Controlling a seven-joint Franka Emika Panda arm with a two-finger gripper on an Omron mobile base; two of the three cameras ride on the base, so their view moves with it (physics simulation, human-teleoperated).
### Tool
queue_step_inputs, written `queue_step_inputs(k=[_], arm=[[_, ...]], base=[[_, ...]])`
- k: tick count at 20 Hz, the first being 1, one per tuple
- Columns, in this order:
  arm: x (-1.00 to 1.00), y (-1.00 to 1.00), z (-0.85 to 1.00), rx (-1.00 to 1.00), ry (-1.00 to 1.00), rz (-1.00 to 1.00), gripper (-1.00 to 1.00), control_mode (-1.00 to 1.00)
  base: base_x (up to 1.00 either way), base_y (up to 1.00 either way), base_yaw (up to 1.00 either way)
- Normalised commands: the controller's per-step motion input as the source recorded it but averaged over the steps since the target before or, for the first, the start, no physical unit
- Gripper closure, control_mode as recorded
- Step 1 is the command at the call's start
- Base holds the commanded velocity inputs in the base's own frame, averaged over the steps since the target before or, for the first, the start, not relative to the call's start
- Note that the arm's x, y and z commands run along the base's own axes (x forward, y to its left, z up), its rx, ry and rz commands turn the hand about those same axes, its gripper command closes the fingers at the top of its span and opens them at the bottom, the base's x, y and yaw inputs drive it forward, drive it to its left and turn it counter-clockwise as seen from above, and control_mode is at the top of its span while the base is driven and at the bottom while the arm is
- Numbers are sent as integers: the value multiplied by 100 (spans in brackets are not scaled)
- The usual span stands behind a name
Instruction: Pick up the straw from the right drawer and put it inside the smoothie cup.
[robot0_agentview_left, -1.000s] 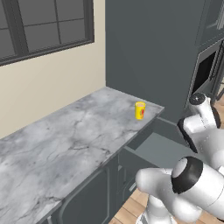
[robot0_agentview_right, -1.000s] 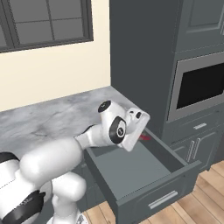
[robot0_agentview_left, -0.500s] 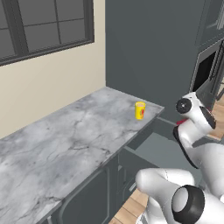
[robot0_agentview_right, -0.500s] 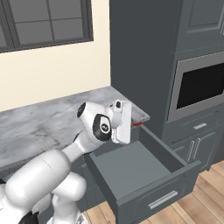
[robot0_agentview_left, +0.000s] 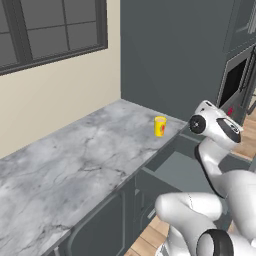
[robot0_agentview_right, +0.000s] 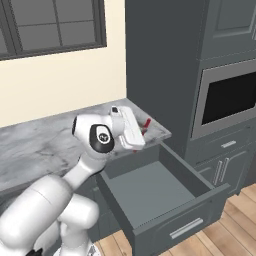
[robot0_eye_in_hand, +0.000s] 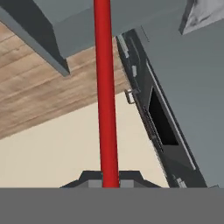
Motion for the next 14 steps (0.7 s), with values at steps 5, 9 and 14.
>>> queue_step_inputs(k=[5,9,14], arm=[[44,19,32,-24,39,6,100,-100],[45,28,23,-10,22,1,100,-100],[48,43,12,-6,15,0,100,-100]], base=[[0,0,0],[0,0,0],[0,0,0]])
